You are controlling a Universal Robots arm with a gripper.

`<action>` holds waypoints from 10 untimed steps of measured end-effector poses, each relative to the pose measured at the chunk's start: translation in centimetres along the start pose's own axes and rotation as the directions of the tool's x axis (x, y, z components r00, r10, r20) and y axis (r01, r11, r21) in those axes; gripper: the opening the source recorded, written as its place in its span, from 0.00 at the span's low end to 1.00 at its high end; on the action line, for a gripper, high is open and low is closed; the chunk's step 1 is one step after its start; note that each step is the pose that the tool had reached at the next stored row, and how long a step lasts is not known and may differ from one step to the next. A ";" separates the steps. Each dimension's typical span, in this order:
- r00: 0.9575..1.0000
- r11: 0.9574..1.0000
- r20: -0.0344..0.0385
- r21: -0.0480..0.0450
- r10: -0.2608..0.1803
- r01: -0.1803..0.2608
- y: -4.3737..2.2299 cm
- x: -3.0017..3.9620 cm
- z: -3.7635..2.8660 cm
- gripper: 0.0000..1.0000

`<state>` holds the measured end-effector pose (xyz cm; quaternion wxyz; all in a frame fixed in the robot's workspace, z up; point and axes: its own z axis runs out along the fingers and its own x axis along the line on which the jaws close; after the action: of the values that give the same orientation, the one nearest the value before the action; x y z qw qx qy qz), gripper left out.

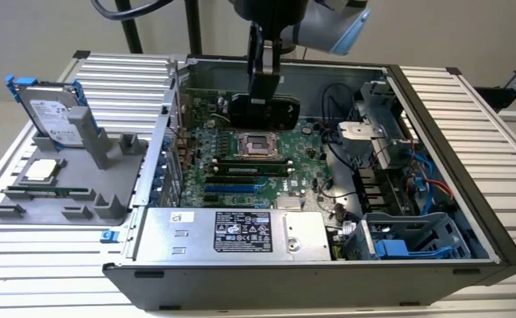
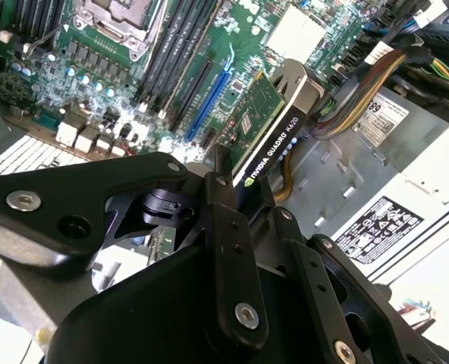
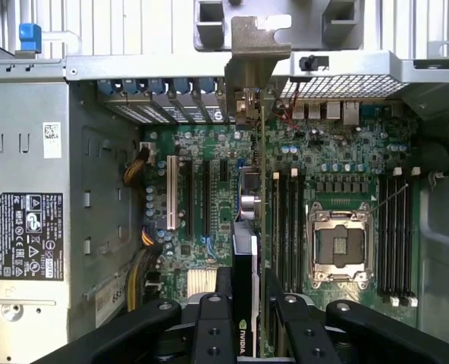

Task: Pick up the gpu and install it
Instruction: 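Insert the gpu into the slot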

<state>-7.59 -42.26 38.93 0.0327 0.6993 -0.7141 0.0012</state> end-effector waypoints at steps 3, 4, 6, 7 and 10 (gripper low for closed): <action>1.000 1.000 -0.001 0.000 0.000 0.000 0.00 0.00 0.07 0.00; 1.000 1.000 -0.001 0.000 0.000 0.000 0.00 0.00 0.08 0.00; 1.000 1.000 -0.001 0.000 0.000 0.000 0.00 0.00 0.09 0.00; 1.000 1.000 -0.001 0.000 0.000 0.000 0.00 0.00 0.10 0.00; 1.000 1.000 -0.001 0.000 0.000 0.000 -0.01 -0.01 0.19 0.00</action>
<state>-7.58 -42.26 38.74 0.0332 0.6993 -0.7141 0.0017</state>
